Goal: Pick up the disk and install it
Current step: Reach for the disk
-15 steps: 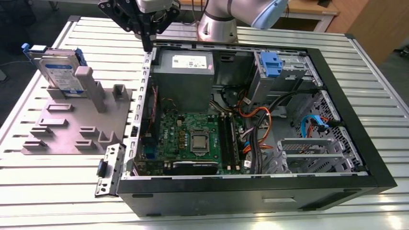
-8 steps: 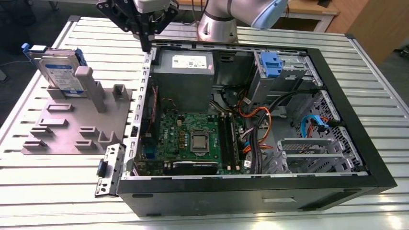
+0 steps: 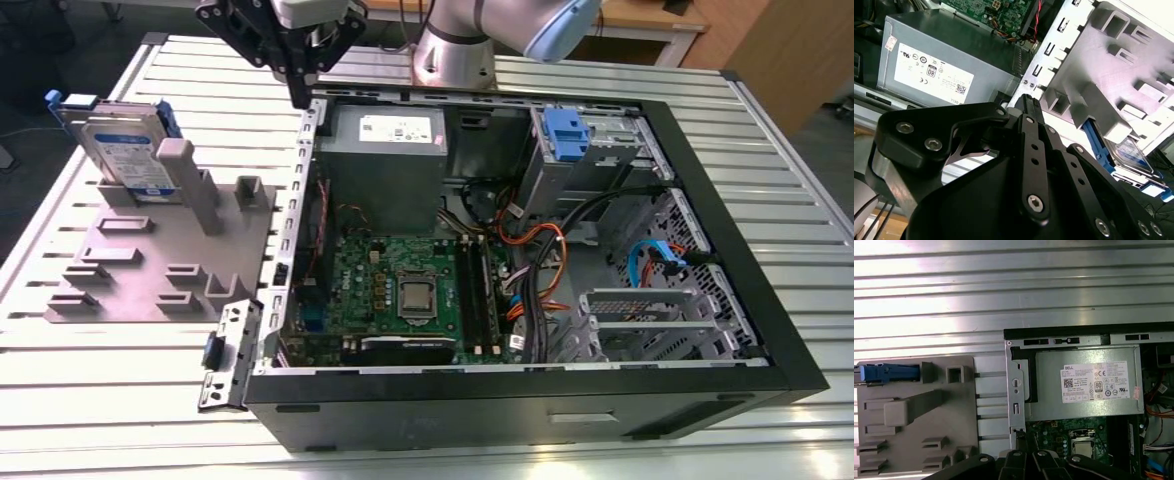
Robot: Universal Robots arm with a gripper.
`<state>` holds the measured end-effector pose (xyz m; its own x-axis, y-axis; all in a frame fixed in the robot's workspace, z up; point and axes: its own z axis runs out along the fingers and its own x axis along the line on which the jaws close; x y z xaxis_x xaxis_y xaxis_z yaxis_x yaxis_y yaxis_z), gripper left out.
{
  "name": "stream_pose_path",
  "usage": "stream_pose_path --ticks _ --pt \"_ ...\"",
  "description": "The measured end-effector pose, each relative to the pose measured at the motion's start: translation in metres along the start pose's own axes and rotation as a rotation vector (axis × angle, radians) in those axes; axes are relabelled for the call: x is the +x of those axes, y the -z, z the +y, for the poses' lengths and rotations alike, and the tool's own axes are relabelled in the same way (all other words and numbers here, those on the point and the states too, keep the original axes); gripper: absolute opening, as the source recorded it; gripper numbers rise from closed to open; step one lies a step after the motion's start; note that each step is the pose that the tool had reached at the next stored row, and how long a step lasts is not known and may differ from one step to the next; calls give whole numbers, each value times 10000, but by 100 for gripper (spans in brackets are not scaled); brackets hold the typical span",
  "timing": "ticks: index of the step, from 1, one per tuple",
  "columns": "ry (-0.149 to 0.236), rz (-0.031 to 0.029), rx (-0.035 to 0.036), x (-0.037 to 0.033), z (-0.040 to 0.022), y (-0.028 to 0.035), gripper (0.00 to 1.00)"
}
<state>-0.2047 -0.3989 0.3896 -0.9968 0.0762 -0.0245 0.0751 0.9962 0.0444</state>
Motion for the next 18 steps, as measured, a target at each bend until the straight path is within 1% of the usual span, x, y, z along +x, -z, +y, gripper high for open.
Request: stream_pose_path --ticks 18 --pt "0 0 0 50 -4 -9 11"
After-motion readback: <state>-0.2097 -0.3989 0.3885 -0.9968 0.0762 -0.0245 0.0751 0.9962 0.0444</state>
